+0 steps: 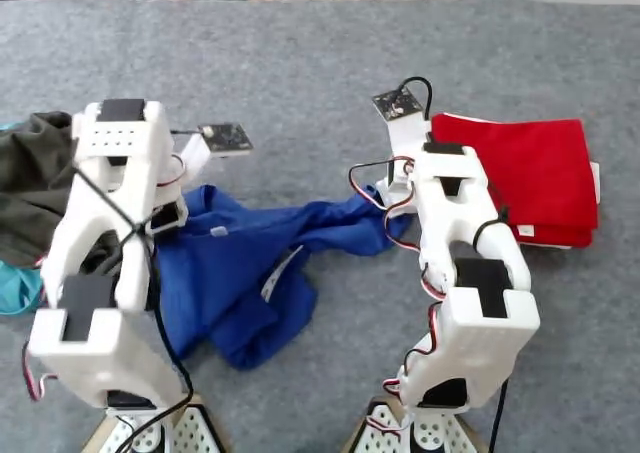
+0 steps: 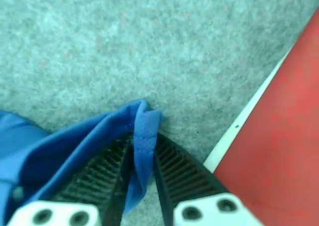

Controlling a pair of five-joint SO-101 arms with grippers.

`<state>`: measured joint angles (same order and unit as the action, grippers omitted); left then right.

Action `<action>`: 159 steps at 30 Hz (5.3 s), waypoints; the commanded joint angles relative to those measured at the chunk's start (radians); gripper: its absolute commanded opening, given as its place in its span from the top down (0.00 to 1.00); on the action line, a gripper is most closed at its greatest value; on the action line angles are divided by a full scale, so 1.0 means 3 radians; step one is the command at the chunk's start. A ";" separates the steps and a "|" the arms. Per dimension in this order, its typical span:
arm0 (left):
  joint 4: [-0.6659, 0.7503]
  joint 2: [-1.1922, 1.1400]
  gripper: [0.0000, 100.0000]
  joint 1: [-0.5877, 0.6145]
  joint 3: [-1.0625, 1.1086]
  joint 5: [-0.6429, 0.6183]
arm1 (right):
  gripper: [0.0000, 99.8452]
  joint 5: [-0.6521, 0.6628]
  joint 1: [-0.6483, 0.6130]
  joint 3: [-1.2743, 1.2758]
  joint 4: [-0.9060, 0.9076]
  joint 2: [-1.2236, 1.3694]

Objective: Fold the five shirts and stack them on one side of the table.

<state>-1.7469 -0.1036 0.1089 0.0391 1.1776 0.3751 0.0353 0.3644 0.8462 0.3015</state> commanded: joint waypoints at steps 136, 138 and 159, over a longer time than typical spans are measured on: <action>0.3596 0.3580 0.97 0.1020 0.1869 -0.3053 | 0.99 -0.0056 -0.0235 -0.0309 -0.3289 -0.1588; 0.3514 0.3391 0.97 0.1020 0.1476 -0.3058 | 0.99 -0.0251 -0.0159 -0.0887 -0.3140 -0.1286; 0.0450 0.3268 0.97 0.1036 -0.2565 -0.3033 | 0.99 -0.0941 0.0026 -0.5664 0.1514 -0.1112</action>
<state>-1.5367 0.8846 0.4143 -0.6958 0.2723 0.0499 0.0199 -1.2144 1.1945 -0.0023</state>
